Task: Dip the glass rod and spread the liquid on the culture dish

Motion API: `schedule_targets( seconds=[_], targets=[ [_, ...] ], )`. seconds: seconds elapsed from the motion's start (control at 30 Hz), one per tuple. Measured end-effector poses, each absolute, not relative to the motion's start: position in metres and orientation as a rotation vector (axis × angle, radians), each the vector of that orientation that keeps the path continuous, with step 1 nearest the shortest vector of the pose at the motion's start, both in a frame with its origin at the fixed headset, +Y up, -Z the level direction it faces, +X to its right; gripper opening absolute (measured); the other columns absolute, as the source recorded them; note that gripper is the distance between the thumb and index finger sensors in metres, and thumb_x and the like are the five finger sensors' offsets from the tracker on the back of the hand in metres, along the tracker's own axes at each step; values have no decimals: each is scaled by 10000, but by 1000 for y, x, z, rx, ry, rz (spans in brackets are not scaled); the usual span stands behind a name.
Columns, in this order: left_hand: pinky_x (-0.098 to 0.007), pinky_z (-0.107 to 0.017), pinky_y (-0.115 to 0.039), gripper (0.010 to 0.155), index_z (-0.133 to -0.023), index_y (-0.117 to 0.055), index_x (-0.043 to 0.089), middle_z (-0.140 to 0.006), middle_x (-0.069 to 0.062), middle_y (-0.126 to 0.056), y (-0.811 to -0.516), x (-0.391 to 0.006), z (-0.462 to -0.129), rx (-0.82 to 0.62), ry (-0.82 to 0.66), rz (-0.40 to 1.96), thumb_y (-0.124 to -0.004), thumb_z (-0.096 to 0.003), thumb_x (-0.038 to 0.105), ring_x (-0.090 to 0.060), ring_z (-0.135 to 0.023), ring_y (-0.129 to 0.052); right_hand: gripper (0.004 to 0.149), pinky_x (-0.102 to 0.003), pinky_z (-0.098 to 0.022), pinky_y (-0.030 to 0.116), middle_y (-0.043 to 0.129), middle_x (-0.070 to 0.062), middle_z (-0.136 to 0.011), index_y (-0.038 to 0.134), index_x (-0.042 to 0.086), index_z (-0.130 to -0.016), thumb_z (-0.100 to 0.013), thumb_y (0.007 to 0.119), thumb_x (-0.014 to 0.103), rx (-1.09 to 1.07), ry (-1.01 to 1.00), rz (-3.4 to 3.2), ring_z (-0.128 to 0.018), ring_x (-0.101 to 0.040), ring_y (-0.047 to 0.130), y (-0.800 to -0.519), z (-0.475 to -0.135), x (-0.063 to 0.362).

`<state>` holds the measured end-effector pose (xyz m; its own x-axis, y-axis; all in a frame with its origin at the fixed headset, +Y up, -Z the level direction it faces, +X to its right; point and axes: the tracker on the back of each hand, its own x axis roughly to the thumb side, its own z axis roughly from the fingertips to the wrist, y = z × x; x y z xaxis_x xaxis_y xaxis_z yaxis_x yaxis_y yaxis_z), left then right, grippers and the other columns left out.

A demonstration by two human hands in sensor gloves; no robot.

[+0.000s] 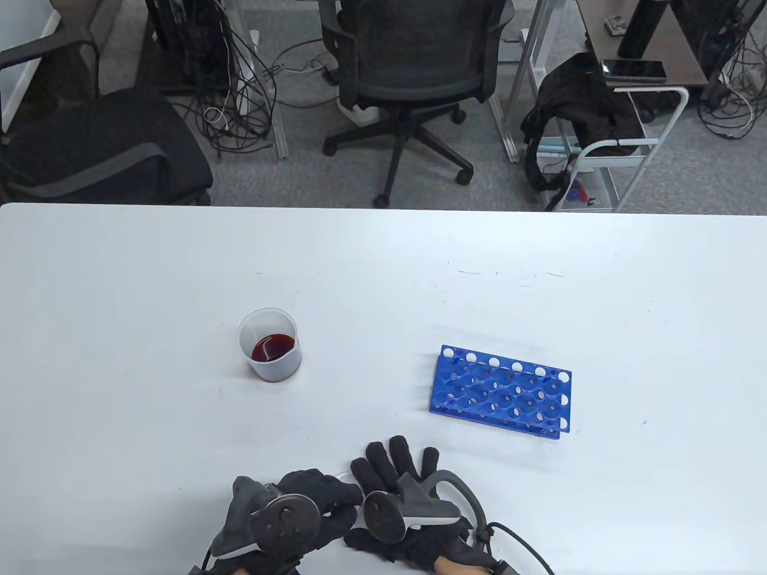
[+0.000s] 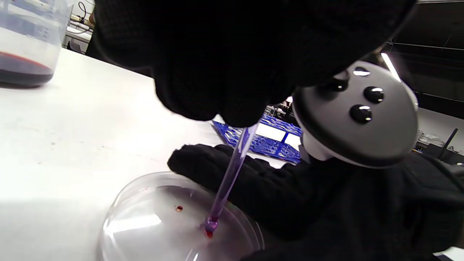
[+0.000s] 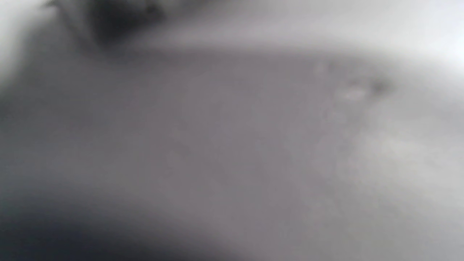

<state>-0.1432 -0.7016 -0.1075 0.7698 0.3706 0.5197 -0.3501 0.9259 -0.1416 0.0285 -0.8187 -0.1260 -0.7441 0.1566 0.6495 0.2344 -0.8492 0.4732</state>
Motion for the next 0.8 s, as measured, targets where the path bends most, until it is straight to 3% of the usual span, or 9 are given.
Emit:
schedule_targets(
  seconds=[0.37, 0.8],
  targets=[
    [-354, -440, -938, 381, -745, -975, 262, -659, 30, -1079, -699, -145, -107, 13, -531, 331, -900, -454, 495, -251, -519, -1105, 1021, -860, -551, 41, -250, -283, -1073, -265, 64, -1038, -555, 292, 770, -1106, -848, -2767, -922, -601, -203, -819, -126, 28],
    [-357, -423, -943, 374, -724, -989, 254, -633, 28, -1088, -698, -146, -108, -87, -577, 367, -905, -450, 494, -255, -495, -1110, 1021, -860, -551, 42, -250, -281, -1073, -265, 65, -1038, -555, 292, 770, -1106, -848, -2767, -922, -600, -203, -819, -126, 28]
  ],
)
